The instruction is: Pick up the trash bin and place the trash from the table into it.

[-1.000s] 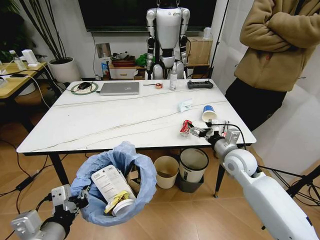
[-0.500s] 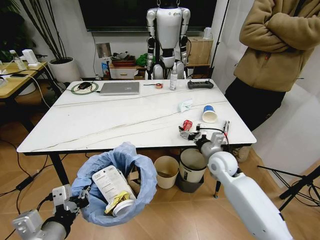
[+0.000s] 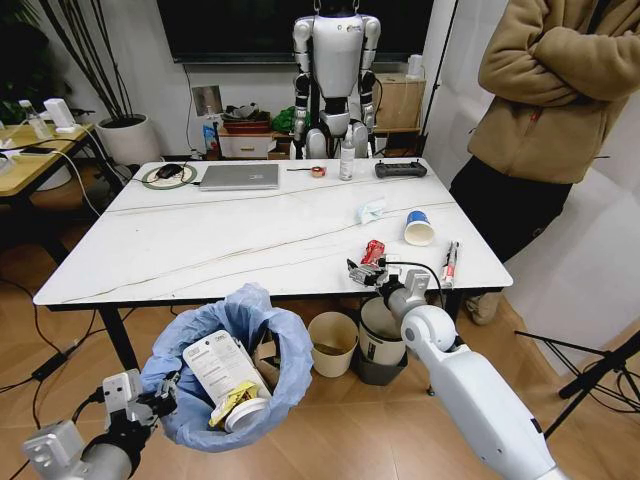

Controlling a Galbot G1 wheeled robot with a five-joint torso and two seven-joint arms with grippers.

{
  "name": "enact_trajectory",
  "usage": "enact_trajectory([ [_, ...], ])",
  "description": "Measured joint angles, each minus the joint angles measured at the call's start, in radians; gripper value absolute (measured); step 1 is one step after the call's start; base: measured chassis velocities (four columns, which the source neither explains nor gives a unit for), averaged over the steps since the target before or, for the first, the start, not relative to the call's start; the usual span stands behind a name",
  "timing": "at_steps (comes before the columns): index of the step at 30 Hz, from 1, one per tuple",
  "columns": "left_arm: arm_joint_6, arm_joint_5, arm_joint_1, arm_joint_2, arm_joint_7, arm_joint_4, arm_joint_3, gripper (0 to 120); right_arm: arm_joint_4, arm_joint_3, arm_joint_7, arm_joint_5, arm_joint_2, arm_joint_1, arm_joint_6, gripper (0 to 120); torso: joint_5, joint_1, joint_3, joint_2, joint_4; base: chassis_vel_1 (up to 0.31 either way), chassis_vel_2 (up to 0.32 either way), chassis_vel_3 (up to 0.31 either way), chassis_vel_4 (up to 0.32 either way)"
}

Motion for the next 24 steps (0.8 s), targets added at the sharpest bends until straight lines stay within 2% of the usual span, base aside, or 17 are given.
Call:
enact_trajectory([
  [7, 0.000, -0.001, -0.002, 0.001, 0.000, 0.002, 0.000, 0, -0.018, 0.000, -0.013, -0.004, 0.006, 0.010, 0.006, 98, 0.0000, 0.000, 0.000, 0.000, 0.0000, 0.000, 0.000, 0.000, 0.000],
  [10, 0.000, -0.002, -0.002, 0.002, 0.000, 0.004, -0.001, 0, -0.031, 0.001, -0.021, -0.010, 0.010, 0.015, 0.017, 87, 0.0000, 0.000, 0.000, 0.000, 0.0001, 0.000, 0.000, 0.000, 0.000],
  [11, 0.000, -0.002, -0.002, 0.002, 0.000, 0.004, -0.001, 0, -0.031, 0.001, -0.021, -0.010, 0.010, 0.015, 0.017, 87, 0.0000, 0.000, 0.000, 0.000, 0.0001, 0.000, 0.000, 0.000, 0.000],
  [18, -0.001, -0.005, -0.006, 0.005, 0.001, 0.008, -0.001, 0, -0.032, 0.000, -0.023, -0.010, 0.010, 0.011, 0.017, 56, 0.0000, 0.000, 0.000, 0.000, 0.0000, 0.000, 0.000, 0.000, 0.000],
  [24, -0.001, -0.006, -0.008, 0.007, 0.001, 0.011, -0.001, 0, -0.033, 0.001, -0.027, -0.009, 0.005, 0.011, 0.017, 43, 0.0000, 0.000, 0.000, 0.000, 0.0000, 0.000, 0.000, 0.000, 0.000],
])
